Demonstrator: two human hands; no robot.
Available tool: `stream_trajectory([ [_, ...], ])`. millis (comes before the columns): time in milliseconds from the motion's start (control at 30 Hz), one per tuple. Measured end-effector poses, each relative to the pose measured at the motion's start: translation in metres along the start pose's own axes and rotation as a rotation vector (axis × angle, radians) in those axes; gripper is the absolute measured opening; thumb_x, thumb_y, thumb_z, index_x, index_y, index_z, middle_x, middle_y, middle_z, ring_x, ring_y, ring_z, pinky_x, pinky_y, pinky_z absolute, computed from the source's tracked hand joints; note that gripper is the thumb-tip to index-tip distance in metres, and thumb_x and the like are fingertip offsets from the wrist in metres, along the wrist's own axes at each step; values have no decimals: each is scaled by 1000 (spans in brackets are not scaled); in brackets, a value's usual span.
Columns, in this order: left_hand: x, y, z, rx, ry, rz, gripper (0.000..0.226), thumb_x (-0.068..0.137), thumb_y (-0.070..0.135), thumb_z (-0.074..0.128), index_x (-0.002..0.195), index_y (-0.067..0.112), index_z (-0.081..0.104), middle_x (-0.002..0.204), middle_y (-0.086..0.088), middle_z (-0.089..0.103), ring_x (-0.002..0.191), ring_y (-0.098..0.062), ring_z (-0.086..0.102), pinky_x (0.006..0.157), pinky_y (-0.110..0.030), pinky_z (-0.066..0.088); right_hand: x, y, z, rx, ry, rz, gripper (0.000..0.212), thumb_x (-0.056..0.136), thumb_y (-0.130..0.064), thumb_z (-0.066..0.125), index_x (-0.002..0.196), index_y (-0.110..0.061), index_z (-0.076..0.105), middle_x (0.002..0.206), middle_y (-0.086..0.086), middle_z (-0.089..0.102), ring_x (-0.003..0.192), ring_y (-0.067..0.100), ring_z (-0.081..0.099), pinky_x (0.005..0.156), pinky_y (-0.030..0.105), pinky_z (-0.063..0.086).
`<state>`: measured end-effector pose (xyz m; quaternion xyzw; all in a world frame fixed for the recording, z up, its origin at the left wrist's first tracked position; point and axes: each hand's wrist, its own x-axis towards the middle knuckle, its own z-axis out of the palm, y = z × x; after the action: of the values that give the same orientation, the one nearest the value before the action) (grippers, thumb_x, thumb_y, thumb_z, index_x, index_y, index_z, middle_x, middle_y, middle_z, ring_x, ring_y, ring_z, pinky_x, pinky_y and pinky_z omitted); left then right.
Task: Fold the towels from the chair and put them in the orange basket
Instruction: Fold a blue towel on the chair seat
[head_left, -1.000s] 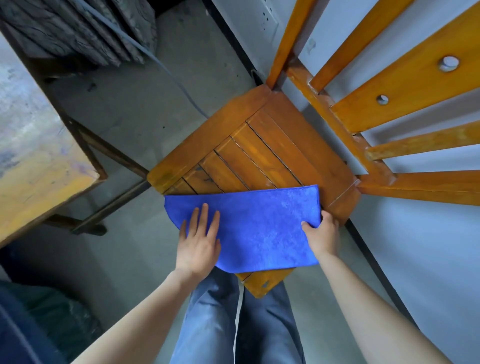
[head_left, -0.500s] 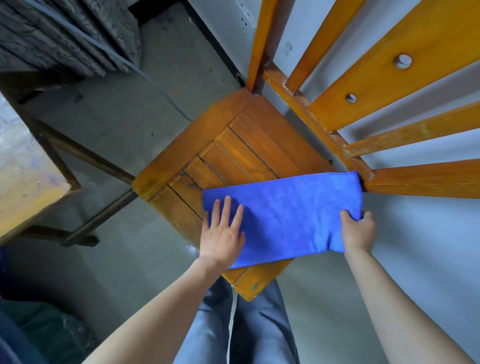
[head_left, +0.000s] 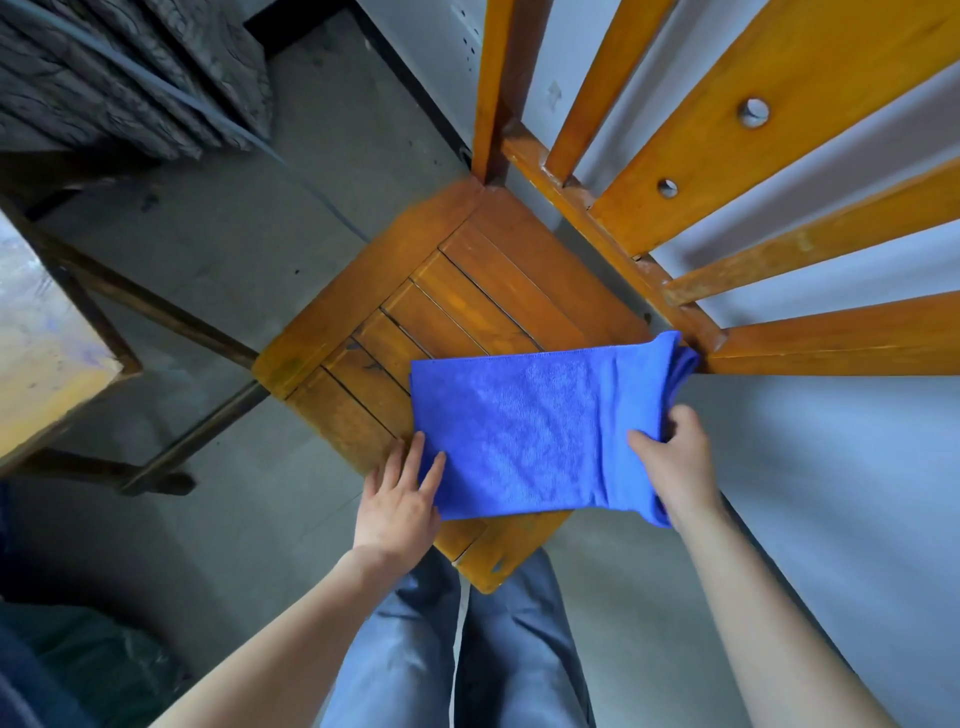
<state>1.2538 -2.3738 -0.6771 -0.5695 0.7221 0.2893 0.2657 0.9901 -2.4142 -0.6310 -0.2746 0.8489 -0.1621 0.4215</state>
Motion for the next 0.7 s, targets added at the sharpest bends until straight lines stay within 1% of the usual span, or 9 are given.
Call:
stream_trajectory([
  [100, 2, 0, -1, -109, 79, 10, 65, 84, 33, 60, 142, 24, 35, 156, -9, 14, 137, -27, 31, 102, -42, 39, -29, -20, 29, -131, -201, -142, 22, 80, -7, 64, 86, -10, 42, 69, -5, 47, 65, 19, 46, 56, 30, 34],
  [167, 5, -2, -6, -289, -18, -14, 55, 93, 28, 45, 145, 26, 27, 158, -1, -1, 142, -20, 17, 109, -34, 29, -43, -28, 53, -213, -299, -199, 22, 81, -12, 62, 85, -13, 41, 67, -12, 46, 62, 12, 46, 55, 23, 35],
  [200, 8, -4, -6, -421, -35, -36, 51, 94, 24, 44, 144, 24, 33, 158, 1, 2, 142, -19, 16, 110, -31, 28, -47, -30, 64, -231, -336, -206, 20, 82, -14, 61, 84, -16, 41, 67, -14, 47, 61, 7, 46, 52, 15, 35],
  [267, 10, -5, -14, -863, -15, -140, 43, 92, 8, 46, 135, 14, 46, 155, -2, 19, 140, -19, 25, 108, -28, 28, -54, -34, 84, -215, -403, -191, 17, 83, -14, 59, 86, -17, 43, 70, -13, 50, 64, 8, 50, 55, 11, 38],
  [333, 12, -8, -25, -1355, 4, -307, 40, 91, -4, 43, 129, 6, 51, 145, -7, 40, 127, -20, 43, 101, -25, 36, -59, -37, 100, -206, -452, -176, 15, 83, -15, 58, 88, -16, 44, 76, -7, 54, 75, 18, 56, 65, 25, 45],
  [367, 14, -10, -30, -1507, 8, -372, 39, 92, -5, 41, 128, 3, 52, 138, -9, 48, 117, -18, 48, 97, -23, 39, -61, -38, 106, -213, -463, -171, 15, 83, -15, 58, 90, -16, 45, 80, -5, 56, 80, 21, 58, 69, 32, 48],
  [500, 15, -17, -36, -1588, -1, -434, 32, 96, 4, 39, 123, 5, 57, 123, -7, 57, 108, -16, 50, 95, -26, 37, -60, -39, 119, -207, -458, -161, 17, 84, -17, 58, 94, -16, 44, 88, -3, 57, 87, 24, 61, 77, 42, 53],
  [633, 12, -15, -36, -1622, -35, -429, 33, 100, 22, 35, 125, 11, 54, 122, -2, 56, 112, -18, 51, 93, -31, 37, -56, -32, 124, -152, -602, -177, 23, 88, -16, 57, 110, -18, 52, 87, -7, 57, 88, 16, 56, 82, 34, 49],
  [700, 11, -16, -36, -1657, -25, -430, 38, 100, 28, 34, 129, 11, 51, 126, -2, 54, 111, -18, 51, 92, -31, 37, -54, -22, 123, -194, -653, -202, 28, 91, -17, 53, 119, -21, 56, 100, -6, 62, 100, 13, 53, 89, 32, 47],
])
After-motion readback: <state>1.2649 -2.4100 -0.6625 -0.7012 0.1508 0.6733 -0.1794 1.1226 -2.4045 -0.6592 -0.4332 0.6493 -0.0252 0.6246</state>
